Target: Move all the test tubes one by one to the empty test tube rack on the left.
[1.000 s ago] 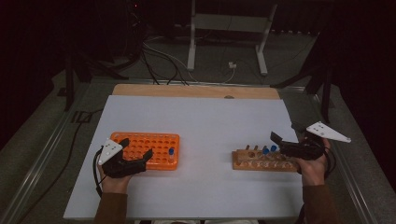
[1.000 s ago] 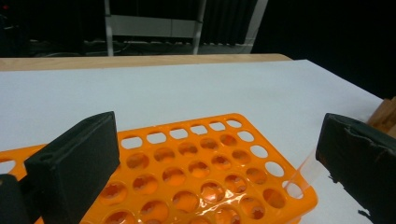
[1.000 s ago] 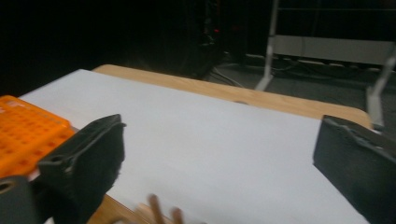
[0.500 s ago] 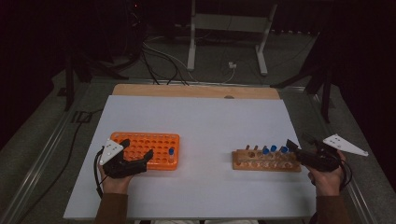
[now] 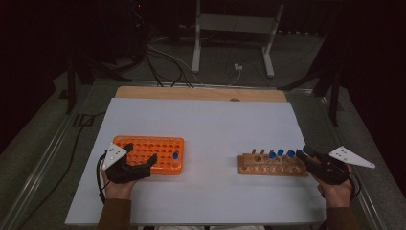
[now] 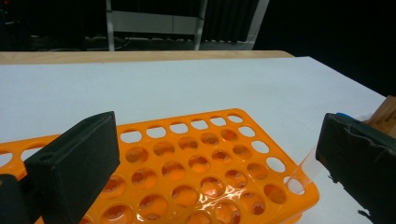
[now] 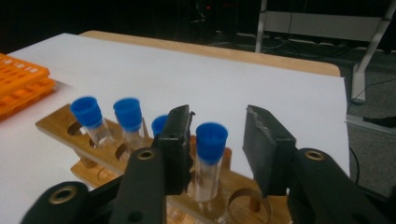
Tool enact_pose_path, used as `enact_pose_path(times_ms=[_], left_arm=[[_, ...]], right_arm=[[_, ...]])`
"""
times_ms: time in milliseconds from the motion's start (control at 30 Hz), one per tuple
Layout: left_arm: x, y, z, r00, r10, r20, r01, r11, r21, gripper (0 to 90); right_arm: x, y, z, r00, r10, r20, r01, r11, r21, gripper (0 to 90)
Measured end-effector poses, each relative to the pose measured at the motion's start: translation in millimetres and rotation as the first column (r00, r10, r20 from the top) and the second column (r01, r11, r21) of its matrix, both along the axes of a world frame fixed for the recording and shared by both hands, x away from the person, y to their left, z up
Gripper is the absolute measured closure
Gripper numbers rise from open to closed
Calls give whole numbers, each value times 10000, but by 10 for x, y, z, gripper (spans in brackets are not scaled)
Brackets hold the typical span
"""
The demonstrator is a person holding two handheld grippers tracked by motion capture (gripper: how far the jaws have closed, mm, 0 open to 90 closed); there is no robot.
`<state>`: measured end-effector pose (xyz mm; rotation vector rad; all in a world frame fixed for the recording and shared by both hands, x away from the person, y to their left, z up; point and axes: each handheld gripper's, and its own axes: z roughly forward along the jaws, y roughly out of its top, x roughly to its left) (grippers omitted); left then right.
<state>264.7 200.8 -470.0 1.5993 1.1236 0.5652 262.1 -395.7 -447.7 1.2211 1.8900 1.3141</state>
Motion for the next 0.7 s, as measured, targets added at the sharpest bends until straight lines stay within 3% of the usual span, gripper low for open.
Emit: enact_pose_path(times_ms=[300, 700], left_arm=[[-1, -3, -3, 10000, -15, -14, 15, 10000, -8, 6], [11, -10, -13, 10000, -44, -40, 44, 10000, 19, 6]], right_arm=[[2, 36, -134, 9988, 303, -387, -315, 9991, -298, 742], [26, 77, -193, 9985, 196, -505, -225, 9981, -575, 753]])
